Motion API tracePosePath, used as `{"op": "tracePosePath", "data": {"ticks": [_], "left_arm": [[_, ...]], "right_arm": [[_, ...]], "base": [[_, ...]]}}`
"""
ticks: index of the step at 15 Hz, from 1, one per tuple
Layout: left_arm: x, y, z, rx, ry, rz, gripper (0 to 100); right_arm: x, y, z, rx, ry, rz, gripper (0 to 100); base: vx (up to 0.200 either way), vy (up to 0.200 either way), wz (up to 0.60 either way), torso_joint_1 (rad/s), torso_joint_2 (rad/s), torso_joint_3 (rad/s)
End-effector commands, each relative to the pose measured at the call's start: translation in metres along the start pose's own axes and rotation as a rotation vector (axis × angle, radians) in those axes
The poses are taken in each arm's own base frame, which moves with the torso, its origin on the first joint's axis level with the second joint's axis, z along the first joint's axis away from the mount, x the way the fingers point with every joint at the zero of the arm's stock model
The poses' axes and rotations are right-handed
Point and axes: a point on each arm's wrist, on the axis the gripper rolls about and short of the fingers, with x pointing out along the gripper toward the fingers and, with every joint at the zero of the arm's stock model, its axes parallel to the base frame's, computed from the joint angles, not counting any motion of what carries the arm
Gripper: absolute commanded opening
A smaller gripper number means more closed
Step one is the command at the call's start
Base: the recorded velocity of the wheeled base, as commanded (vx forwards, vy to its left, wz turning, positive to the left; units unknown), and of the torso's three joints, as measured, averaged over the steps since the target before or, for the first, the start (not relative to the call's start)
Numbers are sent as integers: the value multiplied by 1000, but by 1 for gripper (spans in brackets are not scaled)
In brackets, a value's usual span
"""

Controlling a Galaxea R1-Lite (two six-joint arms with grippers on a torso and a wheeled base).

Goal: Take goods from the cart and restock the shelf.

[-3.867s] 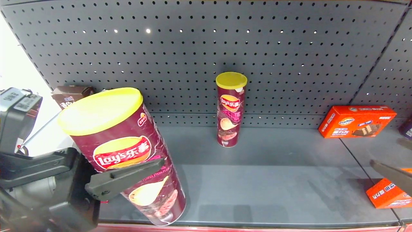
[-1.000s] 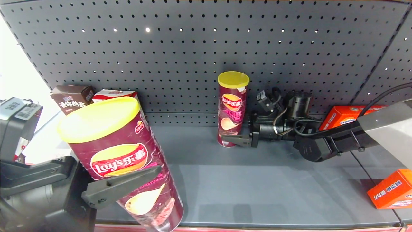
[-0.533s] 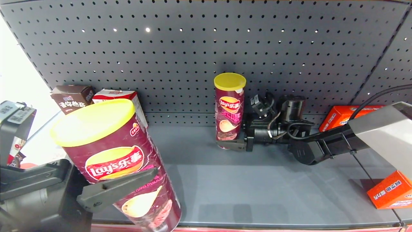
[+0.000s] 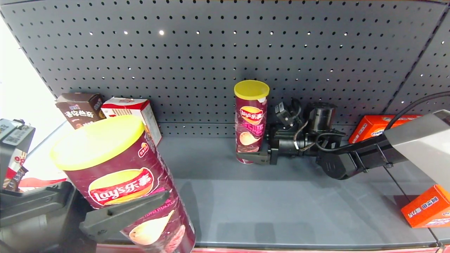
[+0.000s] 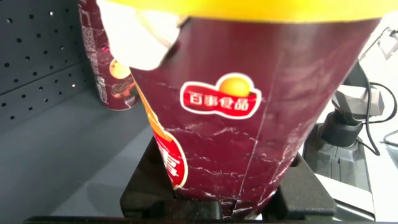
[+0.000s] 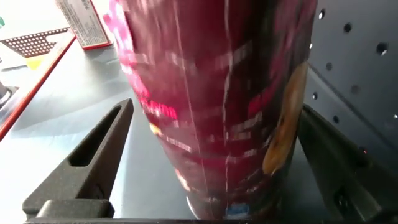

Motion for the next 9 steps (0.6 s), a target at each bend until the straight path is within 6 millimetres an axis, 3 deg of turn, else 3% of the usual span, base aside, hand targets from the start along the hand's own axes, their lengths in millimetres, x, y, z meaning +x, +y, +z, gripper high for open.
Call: {"op": "tracePosePath", "data": {"ticks": [1,9], "left_arm": [[0,0,0,0,-1,0,0],[-2,-1,-1,-1,0,2,0]], "right_arm": [[0,-1,4,-13,-9,-1,0],[-1,5,12,-18,-13,-1,0]], "base": [[0,0,0,0,0,0],[0,0,0,0,0,0]]}}
